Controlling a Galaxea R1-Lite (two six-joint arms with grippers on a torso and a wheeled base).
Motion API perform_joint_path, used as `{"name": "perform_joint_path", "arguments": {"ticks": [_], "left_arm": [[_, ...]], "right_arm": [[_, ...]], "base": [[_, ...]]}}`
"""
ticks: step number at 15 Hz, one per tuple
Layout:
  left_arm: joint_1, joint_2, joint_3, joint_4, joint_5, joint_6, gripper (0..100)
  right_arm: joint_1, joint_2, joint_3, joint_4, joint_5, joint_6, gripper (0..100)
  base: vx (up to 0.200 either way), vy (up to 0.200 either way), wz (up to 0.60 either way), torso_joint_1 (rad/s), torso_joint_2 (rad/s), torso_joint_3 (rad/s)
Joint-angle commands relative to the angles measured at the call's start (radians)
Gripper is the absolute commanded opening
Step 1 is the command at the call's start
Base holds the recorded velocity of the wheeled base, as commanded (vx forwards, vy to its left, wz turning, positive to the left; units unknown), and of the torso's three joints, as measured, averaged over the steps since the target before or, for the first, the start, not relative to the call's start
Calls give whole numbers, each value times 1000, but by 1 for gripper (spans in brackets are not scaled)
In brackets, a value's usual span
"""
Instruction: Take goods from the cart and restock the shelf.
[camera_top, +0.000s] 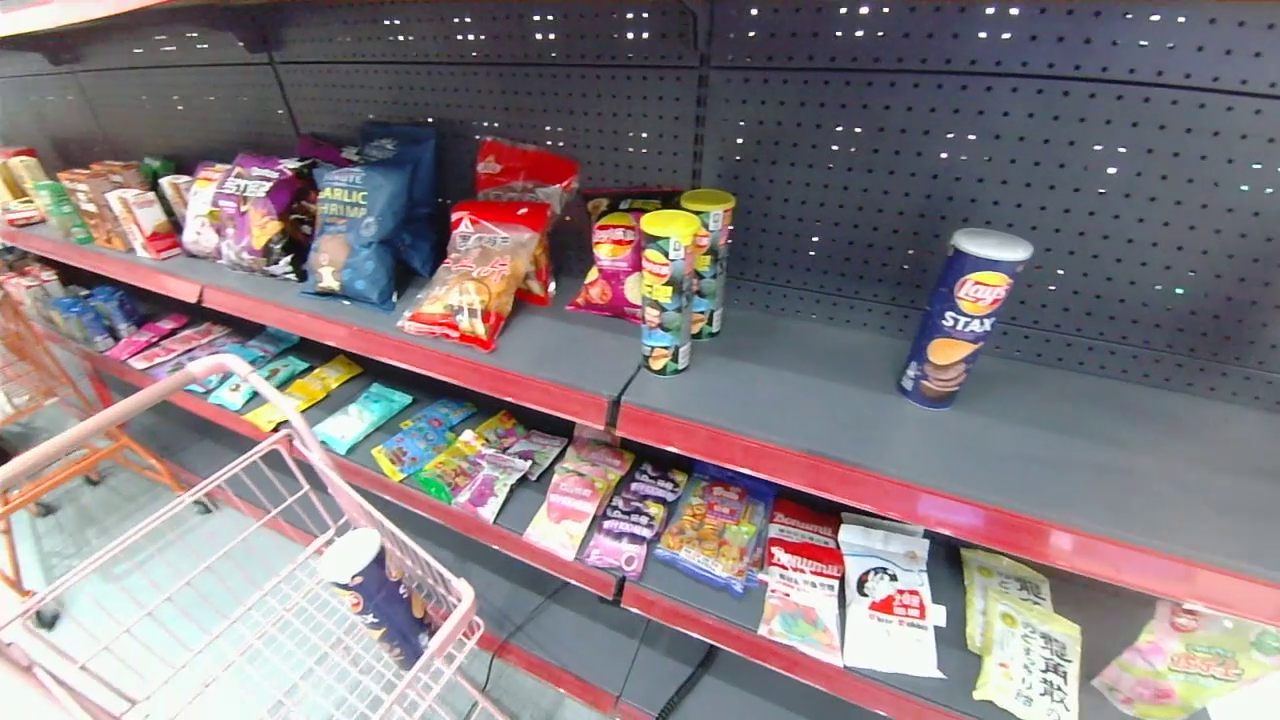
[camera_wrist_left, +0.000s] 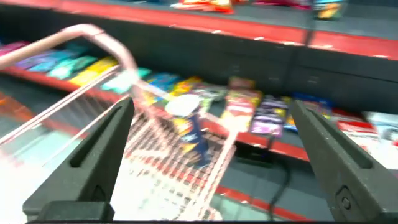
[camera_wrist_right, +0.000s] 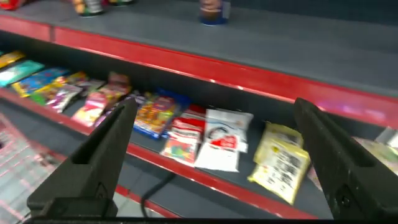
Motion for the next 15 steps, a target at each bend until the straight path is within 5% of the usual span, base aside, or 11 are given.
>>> {"name": "perform_joint_path", "arguments": {"ticks": [1, 7, 15], "left_arm": [[1, 1, 0, 0, 0, 0, 100], [1, 1, 0, 0, 0, 0, 100], [1, 1, 0, 0, -3, 0, 100]], "right_arm": [[0, 0, 0, 0, 0, 0, 100], [0, 0, 0, 0, 0, 1, 100], [0, 0, 0, 0, 0, 3, 100]], "base": [[0, 0, 0, 0, 0, 0], [0, 0, 0, -16, 21, 17], [0, 0, 0, -139, 342, 188]]}}
